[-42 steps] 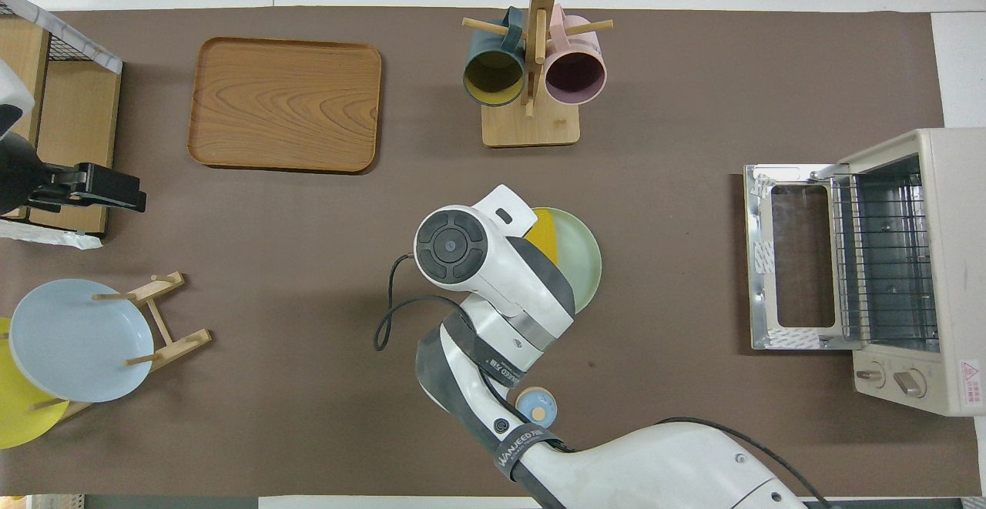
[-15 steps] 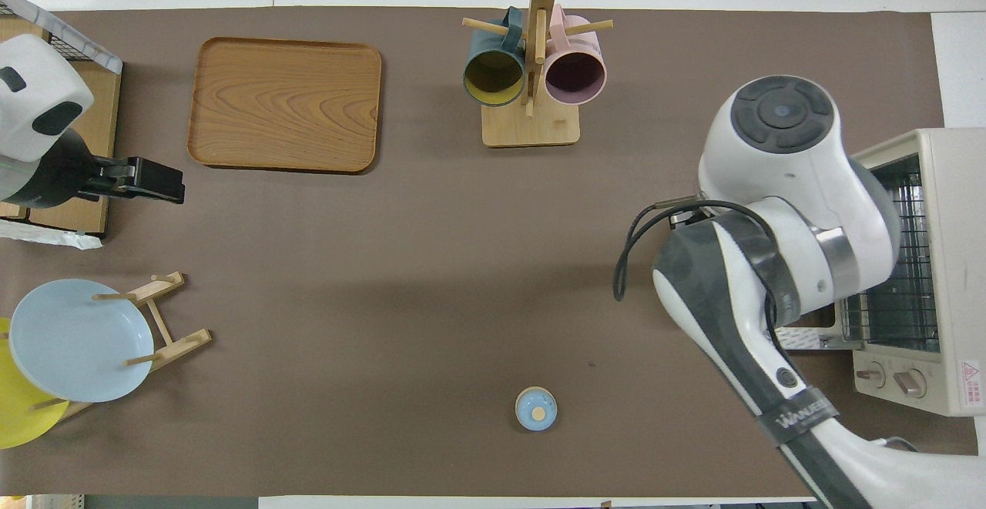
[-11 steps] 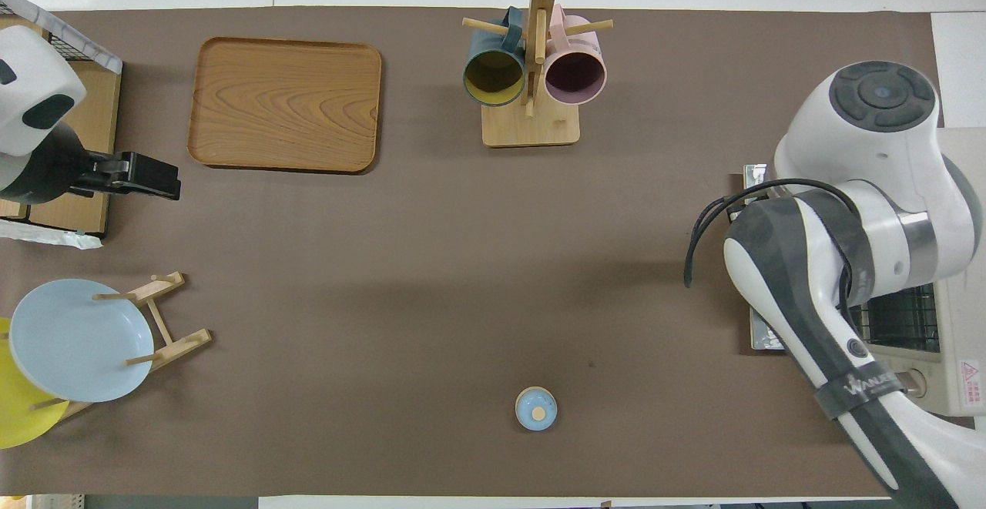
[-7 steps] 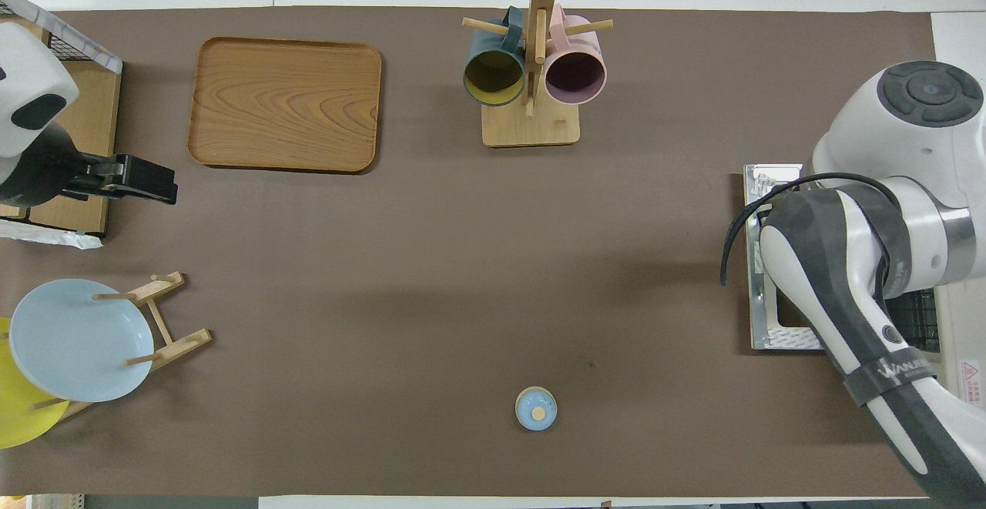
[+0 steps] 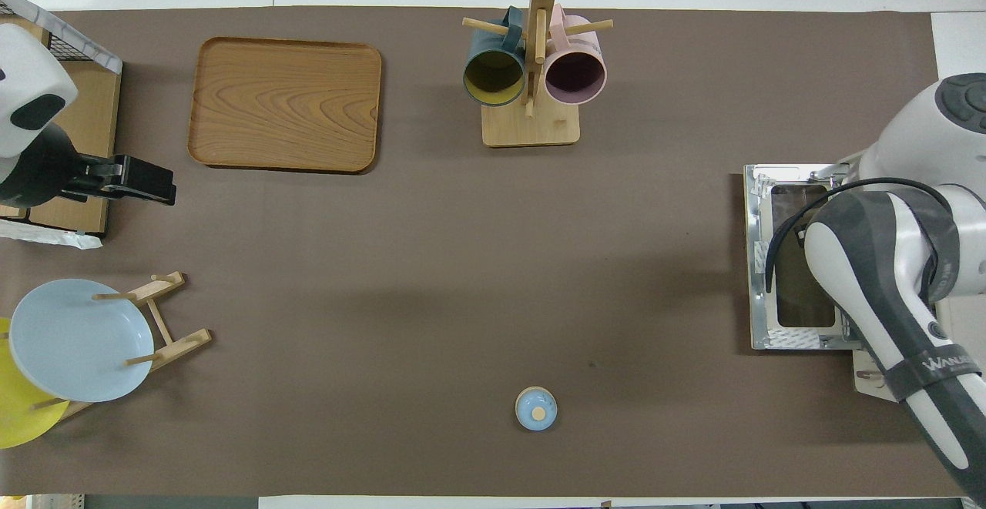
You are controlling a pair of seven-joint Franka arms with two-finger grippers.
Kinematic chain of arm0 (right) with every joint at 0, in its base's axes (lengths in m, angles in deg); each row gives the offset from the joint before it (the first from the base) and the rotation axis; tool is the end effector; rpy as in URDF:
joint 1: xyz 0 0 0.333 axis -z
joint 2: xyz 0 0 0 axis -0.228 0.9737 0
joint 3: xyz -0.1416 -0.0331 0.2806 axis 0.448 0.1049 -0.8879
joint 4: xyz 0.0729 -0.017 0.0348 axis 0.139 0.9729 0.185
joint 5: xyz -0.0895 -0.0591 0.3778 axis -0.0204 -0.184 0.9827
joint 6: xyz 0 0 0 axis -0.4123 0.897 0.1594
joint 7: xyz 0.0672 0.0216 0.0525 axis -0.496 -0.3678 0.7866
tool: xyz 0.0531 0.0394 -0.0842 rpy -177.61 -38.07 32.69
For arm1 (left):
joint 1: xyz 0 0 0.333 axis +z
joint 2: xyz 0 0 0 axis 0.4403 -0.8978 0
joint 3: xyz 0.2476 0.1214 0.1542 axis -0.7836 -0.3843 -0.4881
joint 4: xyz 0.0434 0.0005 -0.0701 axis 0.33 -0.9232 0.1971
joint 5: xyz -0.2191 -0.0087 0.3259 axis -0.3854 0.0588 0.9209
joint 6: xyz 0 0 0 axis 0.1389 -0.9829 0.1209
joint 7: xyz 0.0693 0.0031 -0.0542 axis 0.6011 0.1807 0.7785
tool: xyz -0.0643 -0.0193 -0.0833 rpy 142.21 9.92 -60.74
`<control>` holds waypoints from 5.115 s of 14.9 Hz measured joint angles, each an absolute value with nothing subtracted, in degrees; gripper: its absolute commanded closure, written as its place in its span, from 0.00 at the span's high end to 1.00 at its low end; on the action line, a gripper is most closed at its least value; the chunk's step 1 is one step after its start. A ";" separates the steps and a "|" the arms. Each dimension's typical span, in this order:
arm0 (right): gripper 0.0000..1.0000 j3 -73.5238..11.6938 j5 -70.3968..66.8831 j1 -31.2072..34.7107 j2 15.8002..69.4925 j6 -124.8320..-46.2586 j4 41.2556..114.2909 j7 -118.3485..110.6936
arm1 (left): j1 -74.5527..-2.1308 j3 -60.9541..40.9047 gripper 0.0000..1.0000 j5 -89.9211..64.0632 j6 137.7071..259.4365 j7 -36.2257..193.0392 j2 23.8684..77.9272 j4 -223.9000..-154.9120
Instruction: Put corn in oven
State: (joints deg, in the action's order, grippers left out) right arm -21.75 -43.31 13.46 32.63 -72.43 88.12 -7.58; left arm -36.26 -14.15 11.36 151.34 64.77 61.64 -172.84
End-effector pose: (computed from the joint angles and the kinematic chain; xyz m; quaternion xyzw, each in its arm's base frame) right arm 0.5438 -0.0366 0.4010 0.9860 0.0530 -0.1344 0.0828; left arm 0.5437 -0.0882 0.6126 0.9980 -0.0629 -0.0070 0.0077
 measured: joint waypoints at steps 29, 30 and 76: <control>0.00 -23.06 -37.32 8.47 32.29 -85.14 93.05 -12.69 | -36.25 -14.28 1.00 11.36 150.76 64.77 61.61 -172.88; 0.00 -23.11 -37.32 7.15 32.44 -88.53 95.20 -15.25 | -36.25 -14.28 1.00 11.36 150.75 64.77 61.61 -172.88; 0.00 -22.30 -43.63 18.12 28.25 -68.76 84.92 4.84 | -36.25 -14.29 1.00 11.36 150.72 64.77 61.61 -172.88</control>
State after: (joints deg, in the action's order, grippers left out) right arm -22.30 -43.63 18.12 28.25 -68.76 84.92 4.84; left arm -36.25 -14.29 11.36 150.72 64.77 61.61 -172.88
